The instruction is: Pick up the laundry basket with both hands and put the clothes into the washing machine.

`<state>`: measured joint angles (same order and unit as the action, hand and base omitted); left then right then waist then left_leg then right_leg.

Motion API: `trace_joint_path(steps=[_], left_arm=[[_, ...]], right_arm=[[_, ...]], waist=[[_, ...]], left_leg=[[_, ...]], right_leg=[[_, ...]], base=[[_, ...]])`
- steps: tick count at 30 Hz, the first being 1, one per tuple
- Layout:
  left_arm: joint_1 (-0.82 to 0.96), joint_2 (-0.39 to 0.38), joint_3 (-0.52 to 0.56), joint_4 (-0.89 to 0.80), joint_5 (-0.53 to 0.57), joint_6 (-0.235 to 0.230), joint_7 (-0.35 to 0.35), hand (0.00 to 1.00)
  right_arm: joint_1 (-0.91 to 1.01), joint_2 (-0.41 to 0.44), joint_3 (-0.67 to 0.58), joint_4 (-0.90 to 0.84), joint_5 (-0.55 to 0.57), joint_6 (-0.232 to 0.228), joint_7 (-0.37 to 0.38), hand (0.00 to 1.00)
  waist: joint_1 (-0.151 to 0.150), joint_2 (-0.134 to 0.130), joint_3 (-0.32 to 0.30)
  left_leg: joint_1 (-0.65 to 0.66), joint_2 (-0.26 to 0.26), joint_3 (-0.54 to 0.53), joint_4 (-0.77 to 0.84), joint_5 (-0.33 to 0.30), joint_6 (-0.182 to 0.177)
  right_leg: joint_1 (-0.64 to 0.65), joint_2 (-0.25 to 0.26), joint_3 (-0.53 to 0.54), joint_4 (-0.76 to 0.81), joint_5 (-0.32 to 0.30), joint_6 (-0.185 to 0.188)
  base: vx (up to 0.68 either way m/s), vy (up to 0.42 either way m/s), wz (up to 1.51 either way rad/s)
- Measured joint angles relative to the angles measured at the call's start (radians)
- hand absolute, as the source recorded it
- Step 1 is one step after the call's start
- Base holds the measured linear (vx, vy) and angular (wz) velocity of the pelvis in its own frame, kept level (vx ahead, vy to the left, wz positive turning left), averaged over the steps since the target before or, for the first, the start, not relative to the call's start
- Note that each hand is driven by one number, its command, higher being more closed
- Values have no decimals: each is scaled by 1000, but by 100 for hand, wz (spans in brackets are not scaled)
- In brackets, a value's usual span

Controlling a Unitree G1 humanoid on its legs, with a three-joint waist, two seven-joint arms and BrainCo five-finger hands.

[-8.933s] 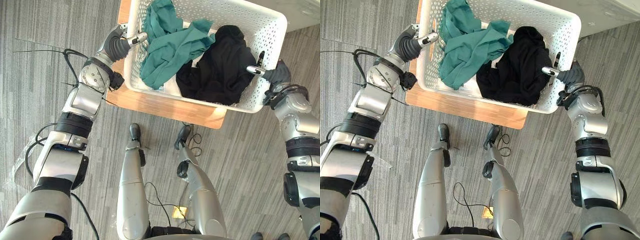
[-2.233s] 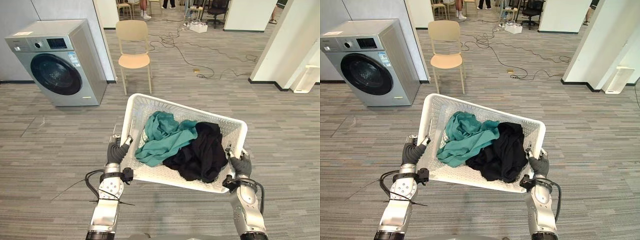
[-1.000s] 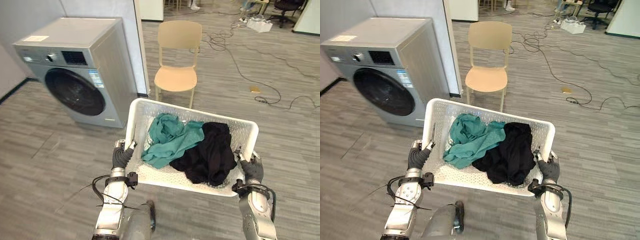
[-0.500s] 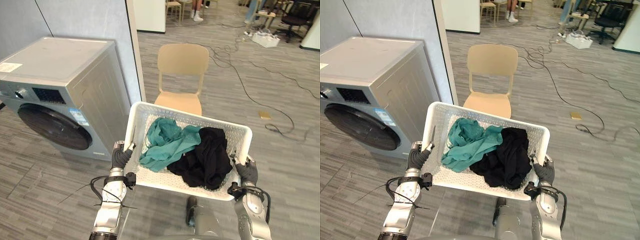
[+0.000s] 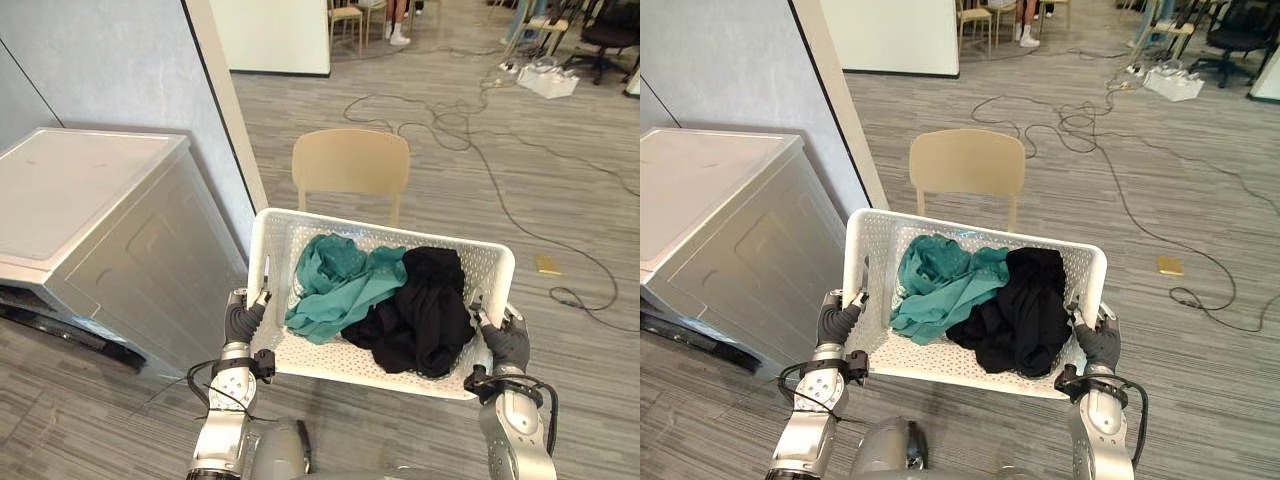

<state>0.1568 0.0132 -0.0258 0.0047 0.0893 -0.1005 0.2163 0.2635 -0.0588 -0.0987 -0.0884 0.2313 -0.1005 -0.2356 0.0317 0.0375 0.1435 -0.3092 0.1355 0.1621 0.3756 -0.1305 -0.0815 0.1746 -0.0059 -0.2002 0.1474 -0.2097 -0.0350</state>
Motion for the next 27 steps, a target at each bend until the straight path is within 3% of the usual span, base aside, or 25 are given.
trace_joint_path(steps=[1, 2, 3, 4, 5, 6, 7, 8, 9, 12, 13, 14, 15, 16, 17, 19, 21, 27], left_arm=[[6, 1, -2, 0, 0, 1, 0, 100], [26, 1, -2, 0, 1, 2, 0, 100], [44, 5, -2, 0, 4, 9, -1, 100], [49, 6, -1, 1, 5, 11, -1, 100], [66, 16, 8, 4, 5, 21, -2, 100], [68, 27, 19, 4, 5, 30, -6, 100], [68, 34, 19, 4, 6, 34, -10, 100], [69, 43, 20, 6, 6, 50, -19, 100], [71, 44, 26, 6, 6, 57, -21, 100], [56, 52, 40, 6, 2, 51, -21, 100], [31, 57, 37, 7, -8, 48, -20, 100], [25, 63, 37, 8, -8, 48, -21, 100], [17, 73, 37, 8, -8, 48, -21, 100], [-7, 78, 38, 27, -7, 47, -19, 100], [-38, 68, 43, 52, -3, 50, -13, 100], [-72, 62, 48, 56, 1, 49, 1, 100], [-198, 59, 77, 101, 1, 49, 10, 100], [-359, 59, 90, 137, -8, 54, 28, 100]], right_arm=[[0, 0, 0, 8, -2, 0, 0, 100], [1, 2, 5, 25, -8, 0, 6, 100], [14, 15, 15, 36, -22, 8, 6, 100], [17, 17, 19, 39, -27, 10, 6, 100], [18, 31, 24, 61, -42, 16, 15, 100], [14, 45, 23, 80, -50, 22, 20, 100], [9, 51, 22, 93, -56, 23, 22, 100], [3, 64, 20, 119, -75, 32, 24, 100], [1, 72, 21, 129, -86, 36, 24, 100], [-42, 70, 25, 144, -90, 36, 27, 100], [-62, 71, 16, 146, -100, 36, 23, 100], [-64, 71, 13, 146, -109, 36, 23, 100], [-67, 71, 12, 146, -116, 36, 23, 100], [-85, 69, 14, 156, -125, 36, 22, 100], [-120, 49, 12, 183, -125, 37, 15, 100], [-176, 34, 11, 197, -125, 39, 12, 100], [-264, 33, -1, 197, -125, 39, -16, 100], [-343, 31, -23, 135, -125, 39, -69, 100]], waist=[[10, 7, -4], [11, 18, -17], [9, -3, -31], [8, -11, -34], [9, -48, -53], [5, -77, -51], [-2, -86, -49], [-22, -91, -51], [-18, -82, -49], [-17, -61, -49], [-20, -69, -51], [-19, -80, -51], [-17, -96, -52], [-18, -111, -38], [-12, -80, -31], [-8, -60, -22], [3, -62, 31], [7, -66, 165]], left_leg=[[9, -2, -9, -32, 4, -5], [27, -5, -17, -44, 25, 25], [49, -32, 5, -16, 80, 69], [52, -37, 12, -12, 80, 72], [71, -63, 46, -13, 56, 95], [105, -82, 64, -29, 41, 113], [122, -90, 64, -34, 35, 120], [171, -97, 62, -50, 25, 132], [222, -93, 61, -78, 24, 133], [270, -79, 49, -121, 18, 122], [268, -87, 39, -125, 8, 107], [269, -95, 33, -125, 6, 103], [269, -108, 29, -122, 0, 93], [266, -118, 21, -108, -18, 71], [235, -83, 11, -90, -20, 65], [165, -48, 9, -67, -28, 52], [63, -18, 7, -43, -13, 31], [-57, 7, 4, 28, -10, 28]], right_leg=[[10, 1, 16, 0, -13, 10], [22, 0, 45, 18, -51, 36], [28, -42, 70, 80, -107, 73], [24, -52, 73, 101, -116, 83], [-43, -97, 82, 250, -135, 113], [-133, -145, 74, 458, -114, 155], [-172, -174, 67, 548, -96, 178], [-215, -206, 35, 652, -108, 162], [-239, -223, 5, 657, -122, 137], [-319, -227, -20, 553, -126, 121], [-348, -235, -19, 382, -87, 124], [-348, -238, -18, 314, -38, 124], [-349, -246, -10, 245, 45, 118], [-347, -253, -7, 190, 158, 142], [-339, -223, -24, 147, 188, 125], [-371, -186, -36, 92, 217, 112], [-446, -154, -44, 60, 257, 87], [-553, -142, -48, 99, 270, 73]], base=[[475, 240, -67], [445, 248, -72], [540, 286, -62], [471, 214, -58], [457, 203, -49], [448, 199, -43], [440, 171, -3], [414, 130, 7], [389, 112, 2], [262, 50, 6], [200, -21, 44], [191, -54, 51], [174, -151, 47], [164, -181, 38], [137, -178, 26], [16, -104, -6], [-87, -131, -10], [-107, -39, -4]])
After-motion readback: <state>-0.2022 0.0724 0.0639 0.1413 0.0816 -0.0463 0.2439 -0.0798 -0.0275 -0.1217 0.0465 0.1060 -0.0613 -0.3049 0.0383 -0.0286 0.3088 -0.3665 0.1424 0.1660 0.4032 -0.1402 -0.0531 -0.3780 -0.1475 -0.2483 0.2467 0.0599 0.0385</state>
